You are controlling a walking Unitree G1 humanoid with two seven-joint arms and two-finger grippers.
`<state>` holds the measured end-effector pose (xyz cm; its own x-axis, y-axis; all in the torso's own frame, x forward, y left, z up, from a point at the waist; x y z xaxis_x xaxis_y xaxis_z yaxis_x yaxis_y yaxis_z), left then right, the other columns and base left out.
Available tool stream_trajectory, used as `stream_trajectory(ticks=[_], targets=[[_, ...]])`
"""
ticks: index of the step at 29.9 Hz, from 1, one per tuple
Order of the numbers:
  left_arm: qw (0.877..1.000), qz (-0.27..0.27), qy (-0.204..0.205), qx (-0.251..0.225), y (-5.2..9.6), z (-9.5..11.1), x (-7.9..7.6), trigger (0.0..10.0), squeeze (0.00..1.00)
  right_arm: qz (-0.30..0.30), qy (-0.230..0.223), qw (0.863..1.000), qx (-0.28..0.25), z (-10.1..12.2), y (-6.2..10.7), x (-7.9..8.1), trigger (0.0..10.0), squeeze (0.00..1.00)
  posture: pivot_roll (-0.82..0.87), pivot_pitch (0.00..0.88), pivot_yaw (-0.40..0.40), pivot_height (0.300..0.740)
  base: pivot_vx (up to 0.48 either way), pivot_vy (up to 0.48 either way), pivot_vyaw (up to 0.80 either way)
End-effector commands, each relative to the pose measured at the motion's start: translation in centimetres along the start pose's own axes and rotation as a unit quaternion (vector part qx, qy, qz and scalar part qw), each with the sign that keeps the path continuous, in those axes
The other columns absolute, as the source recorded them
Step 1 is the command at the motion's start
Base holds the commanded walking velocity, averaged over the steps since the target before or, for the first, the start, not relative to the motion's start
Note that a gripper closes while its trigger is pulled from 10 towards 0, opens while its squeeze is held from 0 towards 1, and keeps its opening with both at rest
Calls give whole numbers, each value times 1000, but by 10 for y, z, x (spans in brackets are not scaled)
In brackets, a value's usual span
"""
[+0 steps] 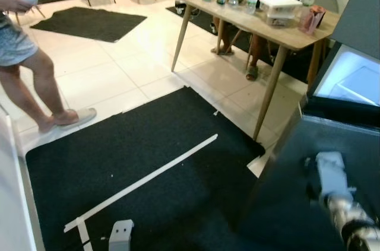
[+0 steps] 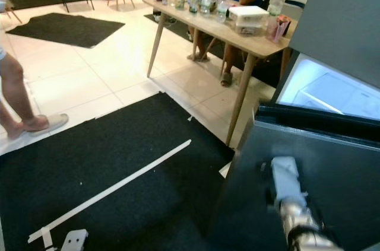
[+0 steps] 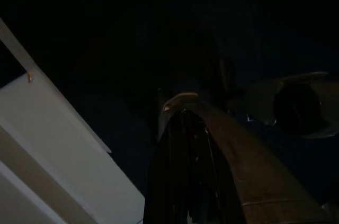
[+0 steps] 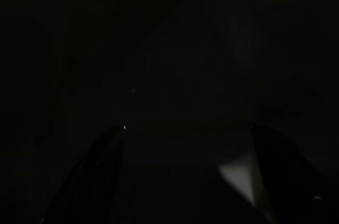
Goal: Restocking fridge
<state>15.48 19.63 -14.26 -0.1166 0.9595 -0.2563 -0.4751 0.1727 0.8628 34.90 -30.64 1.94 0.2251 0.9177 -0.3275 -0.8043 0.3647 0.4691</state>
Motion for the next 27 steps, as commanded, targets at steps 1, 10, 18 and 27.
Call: stream_trajectory(ticks=[1,10,18,27], targets=[[1000,-1,3,4,0,-3,-1,10000,0,-33,-38,994,-100,64,-2,-14,10000,0,-50,0,-57,740,0,0,0],[1000,-3,8,2,-1,-3,-2,10000,0,-48,-49,983,-173,113,3,-16,10000,0,-49,0,-61,740,0,0,0],[1000,0,6,3,0,-3,-1,10000,0,30,11,999,17,-30,7,20,10000,0,-51,0,-56,740,0,0,0],[1000,5,-1,6,0,-4,0,10000,0,77,58,974,206,-170,59,38,10000,0,-48,0,-54,740,0,0,0]])
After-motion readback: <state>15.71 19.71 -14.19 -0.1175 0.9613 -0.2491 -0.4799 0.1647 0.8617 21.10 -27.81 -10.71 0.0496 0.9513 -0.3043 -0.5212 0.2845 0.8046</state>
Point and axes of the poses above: a point about 5 cm out from each wrist's last joint towards the gripper, its own y axis pointing back from the gripper into the wrist, its own z axis along the axis of the wrist's last joint, x = y × z, the point moved 5 cm from there along -y, pointing out of the wrist towards the gripper, and after that the axes turned 4 degrees about y, right-handed, at the moved point
